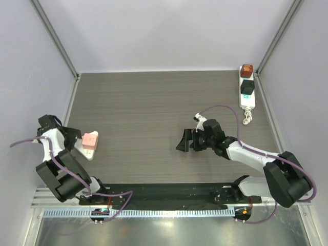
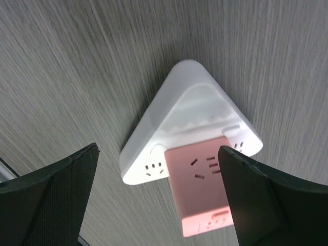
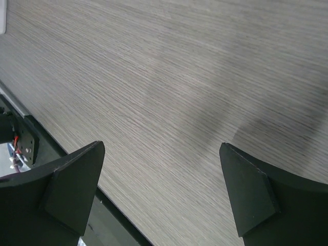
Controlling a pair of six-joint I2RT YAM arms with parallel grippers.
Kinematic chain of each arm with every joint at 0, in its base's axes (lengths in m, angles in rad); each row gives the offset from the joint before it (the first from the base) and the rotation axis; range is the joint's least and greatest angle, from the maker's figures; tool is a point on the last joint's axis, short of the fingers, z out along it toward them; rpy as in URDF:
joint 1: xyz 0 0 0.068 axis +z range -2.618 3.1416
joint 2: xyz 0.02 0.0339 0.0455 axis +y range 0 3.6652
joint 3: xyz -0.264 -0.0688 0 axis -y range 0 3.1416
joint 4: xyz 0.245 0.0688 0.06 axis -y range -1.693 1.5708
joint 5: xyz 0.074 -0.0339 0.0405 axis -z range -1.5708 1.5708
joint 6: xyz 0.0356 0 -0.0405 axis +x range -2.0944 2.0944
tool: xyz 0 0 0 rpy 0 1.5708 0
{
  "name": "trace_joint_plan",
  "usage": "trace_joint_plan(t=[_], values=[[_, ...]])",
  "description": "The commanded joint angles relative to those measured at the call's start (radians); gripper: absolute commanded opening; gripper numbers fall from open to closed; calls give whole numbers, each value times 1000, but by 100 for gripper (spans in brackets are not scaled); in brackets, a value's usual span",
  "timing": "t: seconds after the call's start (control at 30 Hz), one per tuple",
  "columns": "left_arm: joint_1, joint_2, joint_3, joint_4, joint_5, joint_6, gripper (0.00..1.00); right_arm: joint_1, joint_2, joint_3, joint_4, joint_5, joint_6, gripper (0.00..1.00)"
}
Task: Pull the plug off the socket
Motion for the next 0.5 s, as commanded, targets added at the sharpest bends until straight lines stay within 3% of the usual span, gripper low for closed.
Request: trace_joint_plan(t=[0.0,0.23,0.47], values=[[3,31,9,60,-53,-53,100,0,-78,45,-49,86,-43,100],[-15,83,44,71,-142,-144,100,0,-127,74,-147,103,-28,100],[-52,255,102,74,-177,-155,100,1,-141,134,-209,123,-19,99]])
